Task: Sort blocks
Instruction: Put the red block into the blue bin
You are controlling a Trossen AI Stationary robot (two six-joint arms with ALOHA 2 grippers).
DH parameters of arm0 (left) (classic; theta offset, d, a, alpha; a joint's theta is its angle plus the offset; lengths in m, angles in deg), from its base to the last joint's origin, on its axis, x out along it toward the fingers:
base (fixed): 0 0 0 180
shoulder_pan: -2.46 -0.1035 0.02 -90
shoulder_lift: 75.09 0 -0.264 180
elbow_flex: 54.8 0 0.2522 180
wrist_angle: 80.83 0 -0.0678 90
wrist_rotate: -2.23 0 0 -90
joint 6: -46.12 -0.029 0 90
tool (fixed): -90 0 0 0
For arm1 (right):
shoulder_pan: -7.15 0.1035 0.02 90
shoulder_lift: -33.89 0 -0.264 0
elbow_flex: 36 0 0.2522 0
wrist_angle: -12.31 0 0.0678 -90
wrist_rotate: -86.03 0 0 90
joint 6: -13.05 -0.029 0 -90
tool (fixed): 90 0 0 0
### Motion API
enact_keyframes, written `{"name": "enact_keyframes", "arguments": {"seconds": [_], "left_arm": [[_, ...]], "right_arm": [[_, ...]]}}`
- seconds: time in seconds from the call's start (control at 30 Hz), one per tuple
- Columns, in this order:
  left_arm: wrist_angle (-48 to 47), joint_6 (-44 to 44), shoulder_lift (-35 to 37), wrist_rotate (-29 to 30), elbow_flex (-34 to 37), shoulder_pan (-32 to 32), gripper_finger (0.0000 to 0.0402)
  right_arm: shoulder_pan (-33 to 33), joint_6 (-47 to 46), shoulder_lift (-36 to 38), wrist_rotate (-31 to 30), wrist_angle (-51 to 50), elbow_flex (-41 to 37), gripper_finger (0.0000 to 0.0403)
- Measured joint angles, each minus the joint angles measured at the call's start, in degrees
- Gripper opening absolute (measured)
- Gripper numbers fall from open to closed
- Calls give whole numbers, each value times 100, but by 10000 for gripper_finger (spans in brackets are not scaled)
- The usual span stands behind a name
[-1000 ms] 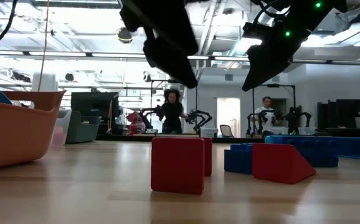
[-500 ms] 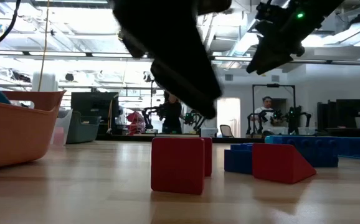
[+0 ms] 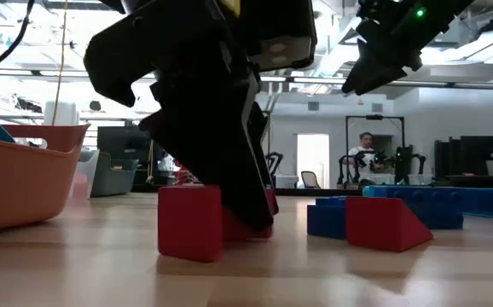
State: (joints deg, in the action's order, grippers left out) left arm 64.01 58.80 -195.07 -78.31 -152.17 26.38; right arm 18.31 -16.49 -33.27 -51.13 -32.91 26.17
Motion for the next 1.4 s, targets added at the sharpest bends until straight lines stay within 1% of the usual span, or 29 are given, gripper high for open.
{"name": "enact_keyframes", "arguments": {"seconds": [0.13,0.3,0.4,0.5,0.57,0.8,0.97,1.07,1.23,1.4], "left_arm": [[-385,-186,-11,7,0,0,198],[-628,-507,-7,-2,-4,-13,117],[-750,-720,-5,-24,-9,-33,74],[-864,-753,1,-43,-13,-117,33],[-964,-751,5,-45,-15,-179,13],[-1105,-1015,54,44,-7,-312,11],[-1212,-1205,297,406,15,-444,8],[-1387,-1184,577,505,15,-545,8],[-1817,-830,1221,642,15,-608,8],[-2574,-77,1943,677,9,-418,7]], "right_arm": [[0,2,0,-32,5,0,280],[0,4,0,-79,20,2,280],[2,7,0,-79,21,2,280],[2,7,0,-79,21,2,280],[2,7,0,-79,21,2,280],[2,17,0,-79,20,2,280],[2,17,0,-79,18,4,280],[2,17,0,-79,18,7,280],[2,17,0,-79,16,7,280],[3,17,0,-79,19,7,280]]}}
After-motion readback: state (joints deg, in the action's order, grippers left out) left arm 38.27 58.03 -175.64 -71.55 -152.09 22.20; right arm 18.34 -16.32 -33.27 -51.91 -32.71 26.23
